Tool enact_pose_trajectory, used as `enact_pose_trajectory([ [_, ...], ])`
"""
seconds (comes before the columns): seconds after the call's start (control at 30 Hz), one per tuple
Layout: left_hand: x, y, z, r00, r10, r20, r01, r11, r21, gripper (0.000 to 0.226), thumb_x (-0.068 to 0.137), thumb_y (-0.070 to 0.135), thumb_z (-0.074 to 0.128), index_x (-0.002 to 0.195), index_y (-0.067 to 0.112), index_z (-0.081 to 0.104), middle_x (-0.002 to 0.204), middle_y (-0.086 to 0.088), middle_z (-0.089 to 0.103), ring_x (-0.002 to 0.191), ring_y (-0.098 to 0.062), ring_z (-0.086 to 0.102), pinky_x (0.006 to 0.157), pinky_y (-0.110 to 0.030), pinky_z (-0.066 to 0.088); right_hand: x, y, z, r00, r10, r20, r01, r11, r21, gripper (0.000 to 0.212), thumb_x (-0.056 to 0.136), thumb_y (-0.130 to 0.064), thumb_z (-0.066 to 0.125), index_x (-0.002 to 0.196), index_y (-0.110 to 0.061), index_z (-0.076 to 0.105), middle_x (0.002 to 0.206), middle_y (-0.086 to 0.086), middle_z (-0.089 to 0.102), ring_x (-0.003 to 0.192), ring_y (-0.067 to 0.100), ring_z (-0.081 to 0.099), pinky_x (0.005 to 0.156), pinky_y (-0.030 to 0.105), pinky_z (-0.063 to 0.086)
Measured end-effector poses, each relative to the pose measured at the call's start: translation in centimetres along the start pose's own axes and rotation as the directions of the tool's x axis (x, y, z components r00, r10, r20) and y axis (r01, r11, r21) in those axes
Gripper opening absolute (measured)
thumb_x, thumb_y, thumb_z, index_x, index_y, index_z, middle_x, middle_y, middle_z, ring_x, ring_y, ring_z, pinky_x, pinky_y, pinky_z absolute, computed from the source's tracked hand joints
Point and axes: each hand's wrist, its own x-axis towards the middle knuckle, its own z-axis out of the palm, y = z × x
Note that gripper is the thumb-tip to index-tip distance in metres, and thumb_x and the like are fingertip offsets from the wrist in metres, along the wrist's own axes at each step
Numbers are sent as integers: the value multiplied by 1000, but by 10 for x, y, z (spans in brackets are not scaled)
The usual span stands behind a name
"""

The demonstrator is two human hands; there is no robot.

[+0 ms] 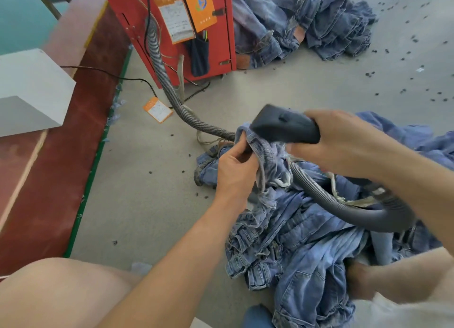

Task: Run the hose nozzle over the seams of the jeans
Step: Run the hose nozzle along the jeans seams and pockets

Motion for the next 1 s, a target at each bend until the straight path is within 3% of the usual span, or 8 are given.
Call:
enact_pose_trajectory([
  [0.1,1,5,-3,979,-205,20,206,977,-50,33,103,36,60,134,29,67,120,-2,76,112,-24,73,102,-52,56,4,9,-10,993,72,-89,-62,992,106,19,91,-39,71,94,-25,59,58,-2,64,50,13,64,51,30,42],
  [0.23,8,12,-22,840,-448,308,508,847,-154,70,102,71,30,135,19,65,133,-14,69,118,-36,69,97,-73,49,-3,23,-20,999,29,40,-33,996,86,18,89,-39,74,93,-33,58,62,-21,66,45,5,62,49,27,42],
  [0.37,15,7,-37,751,-513,415,641,718,-273,96,90,88,25,146,17,55,142,-18,62,130,-43,59,111,-68,40,-3,30,-10,999,8,44,-10,999,43,20,84,-44,72,94,-35,57,62,-12,64,54,2,63,53,30,42],
  [0.47,15,-1,-40,735,-544,404,663,700,-264,104,83,95,24,147,18,55,144,-17,60,134,-42,56,118,-59,37,-1,38,-5,994,-29,104,29,1000,1,19,86,-43,72,93,-36,55,75,-29,63,62,-2,62,55,28,42],
  [0.57,19,-6,-45,755,-543,368,648,705,-290,103,85,94,24,145,17,57,141,-21,62,129,-44,60,112,-54,46,0,50,4,983,-47,177,58,997,-56,19,86,-44,70,99,-38,57,72,-12,65,67,-2,61,59,30,48],
  [0.77,20,-7,-39,783,-500,371,615,714,-334,97,87,92,22,143,21,60,139,-19,64,129,-40,61,101,-47,54,3,48,18,920,-79,385,114,991,-70,20,86,-41,73,98,-45,57,79,-19,67,71,-3,62,61,24,46],
  [0.9,17,-9,-35,798,-449,402,603,598,-528,85,100,73,25,151,10,49,153,-23,50,141,-43,48,117,-55,38,8,33,39,898,-119,424,153,987,-47,19,86,-30,72,97,-37,58,80,-8,67,69,9,63,67,36,56],
  [1.0,13,-13,-42,815,-477,328,571,572,-588,68,97,55,33,141,5,51,154,-26,47,139,-42,49,115,-50,40,6,31,34,912,-184,366,159,982,99,19,88,-32,75,98,-40,60,80,-12,69,62,6,64,59,24,53],
])
